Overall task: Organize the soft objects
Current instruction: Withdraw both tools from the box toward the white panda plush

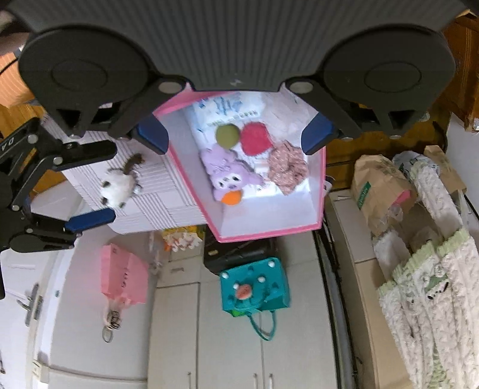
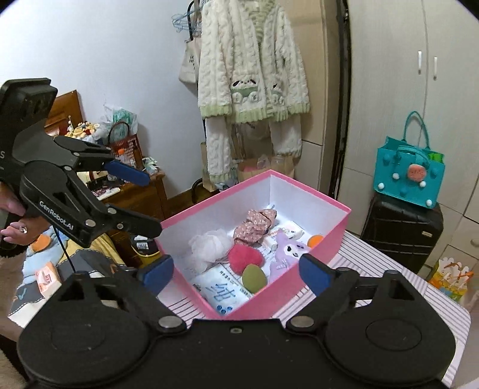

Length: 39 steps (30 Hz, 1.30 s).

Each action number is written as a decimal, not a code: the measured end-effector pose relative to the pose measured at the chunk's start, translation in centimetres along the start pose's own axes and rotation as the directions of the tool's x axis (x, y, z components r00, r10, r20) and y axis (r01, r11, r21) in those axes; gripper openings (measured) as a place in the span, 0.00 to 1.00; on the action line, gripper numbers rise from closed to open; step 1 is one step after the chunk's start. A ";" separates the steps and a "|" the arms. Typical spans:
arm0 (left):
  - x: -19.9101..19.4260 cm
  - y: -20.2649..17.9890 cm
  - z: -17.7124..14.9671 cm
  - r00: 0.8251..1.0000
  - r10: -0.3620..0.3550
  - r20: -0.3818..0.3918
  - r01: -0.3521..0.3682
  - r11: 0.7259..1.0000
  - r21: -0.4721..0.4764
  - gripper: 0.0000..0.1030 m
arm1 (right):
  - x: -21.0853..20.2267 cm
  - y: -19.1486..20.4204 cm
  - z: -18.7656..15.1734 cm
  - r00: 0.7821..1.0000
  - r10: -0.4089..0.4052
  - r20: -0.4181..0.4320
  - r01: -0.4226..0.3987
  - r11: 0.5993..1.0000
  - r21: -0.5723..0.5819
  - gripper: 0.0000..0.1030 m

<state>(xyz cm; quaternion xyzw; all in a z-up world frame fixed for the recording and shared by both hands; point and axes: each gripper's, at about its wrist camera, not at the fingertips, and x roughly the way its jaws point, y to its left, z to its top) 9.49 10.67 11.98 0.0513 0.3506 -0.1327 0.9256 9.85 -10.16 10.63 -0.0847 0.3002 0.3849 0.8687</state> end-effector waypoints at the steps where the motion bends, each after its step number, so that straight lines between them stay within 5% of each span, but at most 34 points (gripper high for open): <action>1: -0.4 -0.3 -0.1 1.000 -0.010 -0.007 0.010 1.000 0.003 0.96 | -0.5 0.1 -0.3 1.000 -0.009 -0.006 0.009 1.000 0.003 0.93; 7: -1.4 -2.3 -0.9 0.995 -0.078 -0.057 0.079 0.997 0.014 1.00 | -3.0 0.5 -2.4 0.994 -0.106 -0.023 0.106 0.994 0.016 0.94; 11: -1.3 -3.8 -1.7 0.978 -0.187 -0.096 0.188 0.982 0.000 1.00 | -4.5 -0.2 -4.3 0.993 -0.116 -0.018 0.117 0.991 0.058 0.94; 19: -0.1 -7.4 -2.4 0.967 -0.200 -0.158 0.213 0.974 0.070 1.00 | -6.5 -1.9 -8.8 0.989 -0.146 0.001 0.145 0.979 0.145 0.94; 24: 1.2 -9.3 -3.0 0.956 -0.222 -0.189 0.246 0.962 0.115 1.00 | -7.2 -3.2 -11.7 0.992 -0.097 0.079 0.076 0.970 0.230 0.94; 39: 5.5 -11.4 -3.9 0.947 -0.304 -0.102 0.312 0.948 0.065 0.99 | -4.9 -7.1 -18.2 0.961 -0.218 0.169 0.177 0.957 0.230 0.94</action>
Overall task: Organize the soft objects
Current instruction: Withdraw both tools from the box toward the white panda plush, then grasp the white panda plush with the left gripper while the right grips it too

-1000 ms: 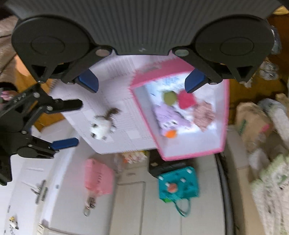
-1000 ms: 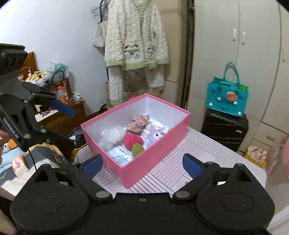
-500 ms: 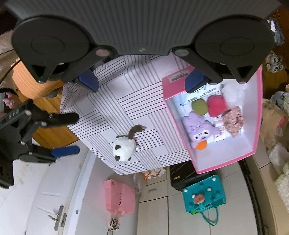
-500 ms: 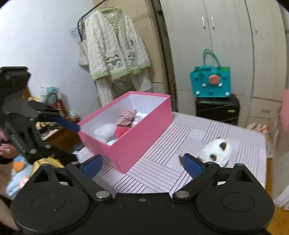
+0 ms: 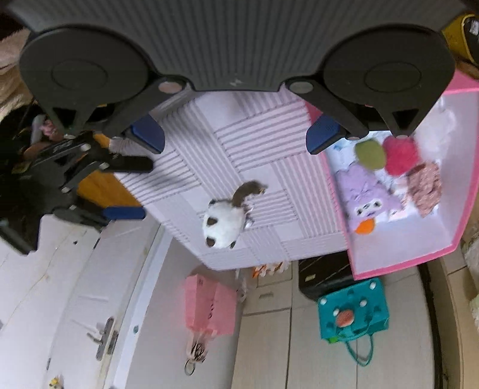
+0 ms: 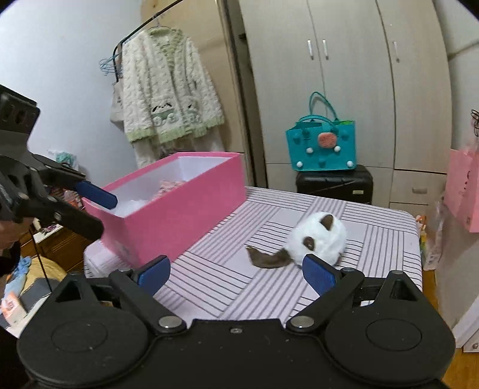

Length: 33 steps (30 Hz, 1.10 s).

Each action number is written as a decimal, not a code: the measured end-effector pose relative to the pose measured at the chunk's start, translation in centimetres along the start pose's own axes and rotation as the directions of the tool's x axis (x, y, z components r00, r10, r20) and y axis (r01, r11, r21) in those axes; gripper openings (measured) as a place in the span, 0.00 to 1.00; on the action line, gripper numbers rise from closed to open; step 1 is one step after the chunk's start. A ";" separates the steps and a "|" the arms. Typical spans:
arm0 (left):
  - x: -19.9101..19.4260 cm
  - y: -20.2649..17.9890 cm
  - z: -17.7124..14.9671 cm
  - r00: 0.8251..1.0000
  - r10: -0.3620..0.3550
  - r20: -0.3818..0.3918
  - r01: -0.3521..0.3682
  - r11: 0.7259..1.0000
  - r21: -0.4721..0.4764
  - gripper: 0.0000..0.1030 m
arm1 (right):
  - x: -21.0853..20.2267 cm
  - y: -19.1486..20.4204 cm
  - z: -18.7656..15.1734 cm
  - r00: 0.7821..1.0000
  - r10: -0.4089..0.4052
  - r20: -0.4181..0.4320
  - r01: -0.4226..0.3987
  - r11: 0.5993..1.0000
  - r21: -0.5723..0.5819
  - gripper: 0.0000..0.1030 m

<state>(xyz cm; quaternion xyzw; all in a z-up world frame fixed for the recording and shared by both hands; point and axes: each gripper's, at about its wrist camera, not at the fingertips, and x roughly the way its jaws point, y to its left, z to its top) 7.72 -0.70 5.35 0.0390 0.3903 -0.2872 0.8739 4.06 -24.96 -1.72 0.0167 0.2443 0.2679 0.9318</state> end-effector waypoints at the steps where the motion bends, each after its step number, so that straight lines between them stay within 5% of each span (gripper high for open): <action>1: 0.3 -0.2 0.1 1.000 -0.007 0.015 0.006 1.000 0.003 0.99 | 0.2 -0.4 -0.2 1.000 0.012 0.005 -0.012 1.000 0.007 0.94; 7: 2.7 -2.3 0.1 0.991 0.018 0.135 -0.029 0.996 0.082 0.99 | 1.8 -2.0 -1.4 0.997 -0.045 0.055 0.044 0.999 0.024 0.94; 17: 8.2 -2.3 1.1 0.969 -0.042 0.244 0.045 0.999 -0.008 0.98 | 6.1 -3.4 -2.3 0.977 -0.210 0.023 0.208 0.977 0.051 0.94; 27: 14.3 -1.6 4.0 0.952 -0.089 0.293 0.127 0.986 -0.112 0.97 | 9.6 -5.0 -1.2 0.964 -0.266 0.000 0.266 0.963 0.045 0.94; 33: 18.1 -0.8 5.5 0.972 -0.043 0.232 0.080 0.985 -0.154 0.96 | 10.9 -7.0 -0.6 0.967 -0.248 -0.053 0.253 0.961 0.115 0.92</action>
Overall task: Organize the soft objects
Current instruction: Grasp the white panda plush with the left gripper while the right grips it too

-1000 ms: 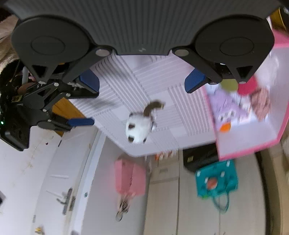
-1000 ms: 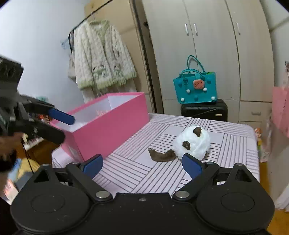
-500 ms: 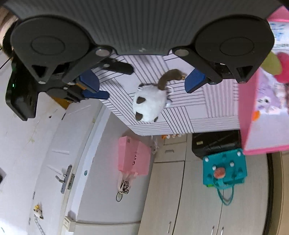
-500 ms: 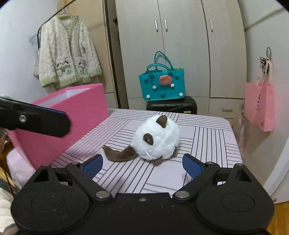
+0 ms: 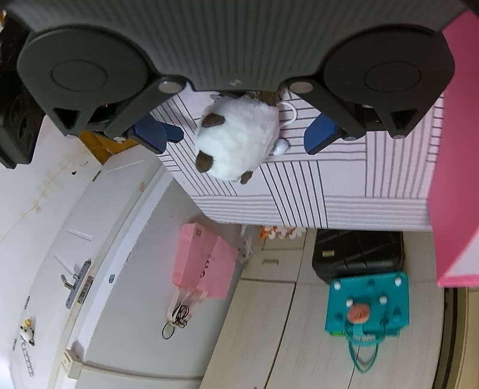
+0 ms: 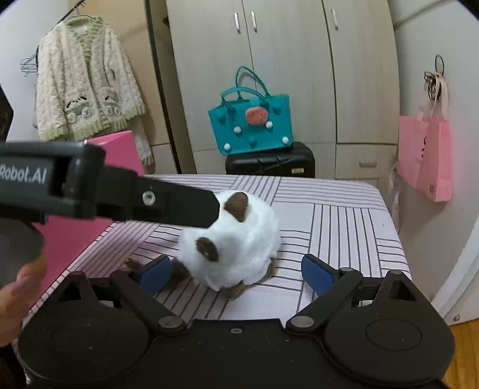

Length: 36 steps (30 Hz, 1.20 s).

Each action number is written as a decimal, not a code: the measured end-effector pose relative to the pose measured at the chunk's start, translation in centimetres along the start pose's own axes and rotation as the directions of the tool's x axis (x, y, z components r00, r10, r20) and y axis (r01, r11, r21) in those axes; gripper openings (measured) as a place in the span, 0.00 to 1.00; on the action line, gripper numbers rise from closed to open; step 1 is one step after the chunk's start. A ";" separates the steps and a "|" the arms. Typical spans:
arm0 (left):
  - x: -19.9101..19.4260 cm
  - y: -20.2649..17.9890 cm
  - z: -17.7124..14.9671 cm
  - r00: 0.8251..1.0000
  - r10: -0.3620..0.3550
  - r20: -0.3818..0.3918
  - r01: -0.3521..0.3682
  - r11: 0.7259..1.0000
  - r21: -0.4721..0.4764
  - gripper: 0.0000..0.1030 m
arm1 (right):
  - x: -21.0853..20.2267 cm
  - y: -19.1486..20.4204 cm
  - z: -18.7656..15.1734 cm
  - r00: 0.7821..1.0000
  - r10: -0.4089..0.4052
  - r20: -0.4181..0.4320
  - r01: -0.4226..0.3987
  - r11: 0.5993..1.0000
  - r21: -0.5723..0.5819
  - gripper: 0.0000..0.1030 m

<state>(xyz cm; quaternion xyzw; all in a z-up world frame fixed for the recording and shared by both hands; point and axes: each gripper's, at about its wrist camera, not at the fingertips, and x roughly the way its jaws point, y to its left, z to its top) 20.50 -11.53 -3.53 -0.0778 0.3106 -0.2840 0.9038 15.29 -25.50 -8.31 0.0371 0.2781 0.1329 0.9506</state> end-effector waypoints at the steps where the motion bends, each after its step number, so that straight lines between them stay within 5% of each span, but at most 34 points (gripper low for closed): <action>1: 0.5 0.3 0.0 1.000 -0.005 -0.012 0.005 1.000 -0.012 0.95 | 0.3 0.0 0.1 1.000 0.002 -0.009 -0.002 1.000 0.007 0.92; 13: 4.0 0.7 -0.5 0.998 0.019 -0.067 -0.021 0.999 -0.031 0.81 | 2.5 -0.3 0.4 0.995 0.063 -0.073 -0.057 0.994 0.089 0.83; 17: 4.4 0.5 -0.8 0.997 0.023 -0.073 -0.024 1.000 -0.014 0.65 | 2.5 -0.6 0.4 0.994 0.082 -0.073 -0.074 0.992 0.105 0.76; 22: 4.7 0.8 -0.8 0.995 -0.014 -0.098 0.012 1.000 -0.022 0.62 | 2.1 1.1 0.1 0.998 0.025 -0.050 -0.026 0.999 -0.027 0.71; 36: 3.1 0.3 -1.3 0.995 -0.054 -0.079 0.050 0.997 -0.060 0.61 | -1.4 2.5 -0.5 1.000 -0.017 0.022 0.019 0.998 -0.060 0.67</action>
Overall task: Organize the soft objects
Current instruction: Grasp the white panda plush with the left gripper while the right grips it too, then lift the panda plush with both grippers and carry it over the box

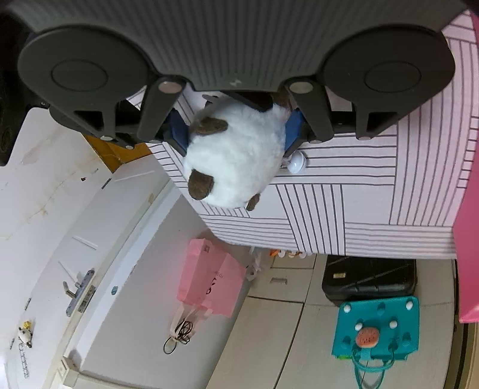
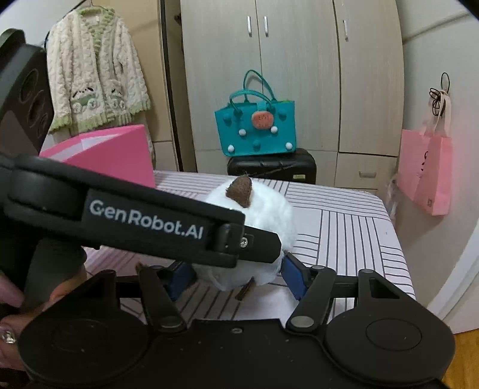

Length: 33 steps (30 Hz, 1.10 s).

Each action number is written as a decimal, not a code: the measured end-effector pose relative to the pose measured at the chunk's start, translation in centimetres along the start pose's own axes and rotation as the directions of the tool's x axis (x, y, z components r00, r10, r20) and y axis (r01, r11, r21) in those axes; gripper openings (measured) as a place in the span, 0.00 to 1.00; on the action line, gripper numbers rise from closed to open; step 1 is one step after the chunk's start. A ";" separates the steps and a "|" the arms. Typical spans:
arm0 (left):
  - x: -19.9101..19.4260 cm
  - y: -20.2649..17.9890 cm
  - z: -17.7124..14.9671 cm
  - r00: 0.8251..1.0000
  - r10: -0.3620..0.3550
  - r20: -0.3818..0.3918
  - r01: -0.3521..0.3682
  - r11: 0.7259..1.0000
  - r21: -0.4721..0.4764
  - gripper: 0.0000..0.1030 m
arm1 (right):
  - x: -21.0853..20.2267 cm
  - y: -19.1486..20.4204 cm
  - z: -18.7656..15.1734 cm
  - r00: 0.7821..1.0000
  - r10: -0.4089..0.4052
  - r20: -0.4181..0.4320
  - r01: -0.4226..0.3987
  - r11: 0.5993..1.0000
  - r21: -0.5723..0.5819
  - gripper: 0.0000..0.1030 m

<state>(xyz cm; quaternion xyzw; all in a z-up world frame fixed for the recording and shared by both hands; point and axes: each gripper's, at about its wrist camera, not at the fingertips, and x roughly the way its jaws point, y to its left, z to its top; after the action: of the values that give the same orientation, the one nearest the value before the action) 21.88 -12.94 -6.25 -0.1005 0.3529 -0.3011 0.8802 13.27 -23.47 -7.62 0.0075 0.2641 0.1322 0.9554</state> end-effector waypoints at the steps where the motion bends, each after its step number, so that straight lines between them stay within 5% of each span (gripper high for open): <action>1: -0.4 -0.3 0.0 1.000 0.001 0.007 -0.001 1.000 0.006 0.61 | -0.3 0.0 0.0 1.000 0.004 0.001 -0.004 1.000 0.004 0.67; 20: -5.2 -2.0 -1.4 0.999 -0.039 0.034 0.038 0.999 0.038 0.60 | -4.8 2.2 -0.1 0.999 0.013 0.049 -0.013 1.000 -0.010 0.67; 33: -7.9 -1.9 -2.0 0.997 -0.015 -0.080 0.019 0.999 0.038 0.60 | -6.3 4.4 -0.8 0.995 0.096 0.000 -0.096 0.994 -0.048 0.67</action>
<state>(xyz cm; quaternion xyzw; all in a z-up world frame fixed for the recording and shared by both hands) 15.18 -9.63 -2.55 -0.0744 0.3809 -0.3191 0.8646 6.54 -20.85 -4.73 -0.0028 0.2589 0.1843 0.9482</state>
